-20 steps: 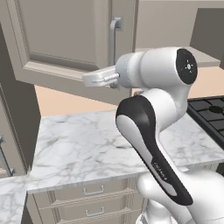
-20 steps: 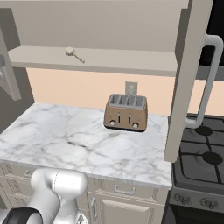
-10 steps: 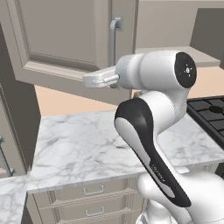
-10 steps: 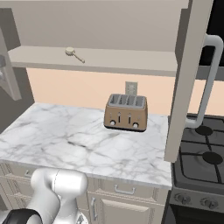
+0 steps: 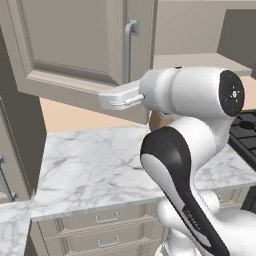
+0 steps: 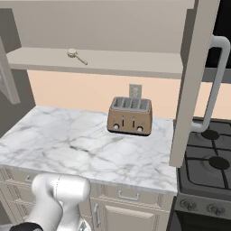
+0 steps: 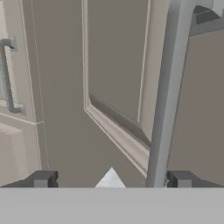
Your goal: Open the cabinet. Pick the dish brush and place it next to the sink. Then close the cabinet.
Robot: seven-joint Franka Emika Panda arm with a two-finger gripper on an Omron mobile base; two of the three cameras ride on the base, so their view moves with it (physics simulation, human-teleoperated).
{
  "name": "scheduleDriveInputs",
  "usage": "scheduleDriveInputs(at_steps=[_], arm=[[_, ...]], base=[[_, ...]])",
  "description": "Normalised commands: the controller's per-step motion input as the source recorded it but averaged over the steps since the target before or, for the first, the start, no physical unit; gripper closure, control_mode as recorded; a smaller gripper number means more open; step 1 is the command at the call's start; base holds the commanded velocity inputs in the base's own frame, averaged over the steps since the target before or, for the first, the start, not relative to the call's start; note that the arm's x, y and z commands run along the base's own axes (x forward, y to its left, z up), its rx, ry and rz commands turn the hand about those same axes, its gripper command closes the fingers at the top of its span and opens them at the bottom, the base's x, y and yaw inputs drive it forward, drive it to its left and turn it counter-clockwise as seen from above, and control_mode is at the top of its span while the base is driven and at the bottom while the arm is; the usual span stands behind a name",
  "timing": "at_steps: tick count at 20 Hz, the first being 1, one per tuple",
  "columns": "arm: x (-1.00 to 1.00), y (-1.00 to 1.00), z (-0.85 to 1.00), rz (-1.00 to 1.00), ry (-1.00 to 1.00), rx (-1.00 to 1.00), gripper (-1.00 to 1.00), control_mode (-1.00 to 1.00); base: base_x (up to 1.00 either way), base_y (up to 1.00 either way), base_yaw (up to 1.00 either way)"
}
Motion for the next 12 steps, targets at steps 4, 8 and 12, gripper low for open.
scheduleDriveInputs(at_steps=[4,8,12], arm=[[-0.62,-0.35,0.08,0.00,0.00,0.03,-1.00,-1.00],[-0.63,-0.61,0.11,-0.03,0.00,0.07,-1.00,-1.00],[-0.34,-0.92,0.04,-0.18,0.01,0.07,-1.00,-1.00]], base=[[0.00,0.00,0.00],[0.00,0.00,0.00],[0.00,0.00,0.00]])
